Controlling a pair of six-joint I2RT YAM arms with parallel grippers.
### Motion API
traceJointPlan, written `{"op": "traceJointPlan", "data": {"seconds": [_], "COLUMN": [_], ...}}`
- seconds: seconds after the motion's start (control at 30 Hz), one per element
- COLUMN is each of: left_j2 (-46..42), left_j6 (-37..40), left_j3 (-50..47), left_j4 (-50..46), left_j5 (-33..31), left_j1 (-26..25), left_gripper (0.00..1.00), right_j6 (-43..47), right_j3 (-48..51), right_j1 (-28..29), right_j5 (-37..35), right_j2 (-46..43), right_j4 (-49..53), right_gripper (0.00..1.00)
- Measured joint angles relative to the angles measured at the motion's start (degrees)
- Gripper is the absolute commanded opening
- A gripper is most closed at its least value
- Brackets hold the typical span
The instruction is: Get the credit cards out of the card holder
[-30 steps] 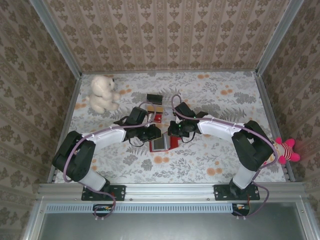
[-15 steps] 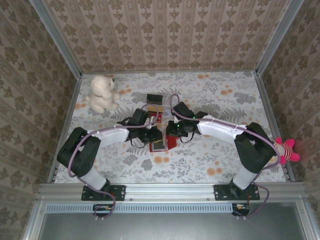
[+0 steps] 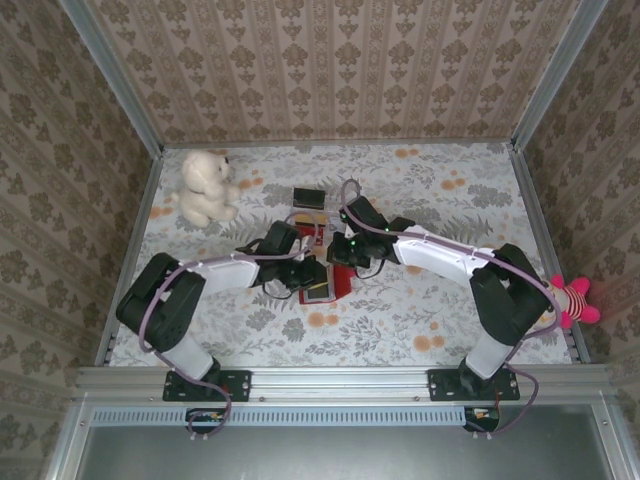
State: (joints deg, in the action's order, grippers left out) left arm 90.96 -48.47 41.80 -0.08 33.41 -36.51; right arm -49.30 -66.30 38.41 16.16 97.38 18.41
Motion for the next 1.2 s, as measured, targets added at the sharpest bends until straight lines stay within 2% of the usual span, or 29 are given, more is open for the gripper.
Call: {"op": "traceJointPlan", "data": {"seconds": [0.2, 0.4, 0.53, 0.8, 1.2], "left_j2": [-8.7, -10.8, -10.8, -11.0, -11.0], "left_j6": [0.3, 0.5, 0.5, 0.4, 0.4], "left_j3": [-4.2, -6.6, -7.4, -8.0, -8.2], "left_j4": [-4.2, -7.3, -8.5, -8.7, -8.2], "left_j5": [-0.3, -1.1, -1.3, -1.7, -0.5], "left_j1": [6.3, 9.9, 11.8, 13.4, 13.2], "left_gripper": [0.17, 0.17, 0.18, 0.2, 0.2], "right_j6": [-0.6, -0.6, -0.5, 1.1, 3.6], "right_j3": [-3.4, -8.5, -12.2, -18.6, -21.1], "right_j1": [1.3, 4.0, 6.0, 8.0, 8.0], "right_j5": [1.5, 1.4, 0.1, -2.3, -7.9], "right_j2": [3.1, 7.5, 10.9, 17.8, 19.8], "right_j4": [-0.3, 1.6, 5.1, 13.1, 21.0], "right_gripper": [0.07, 0.09, 0.19, 0.28, 0.29]}}
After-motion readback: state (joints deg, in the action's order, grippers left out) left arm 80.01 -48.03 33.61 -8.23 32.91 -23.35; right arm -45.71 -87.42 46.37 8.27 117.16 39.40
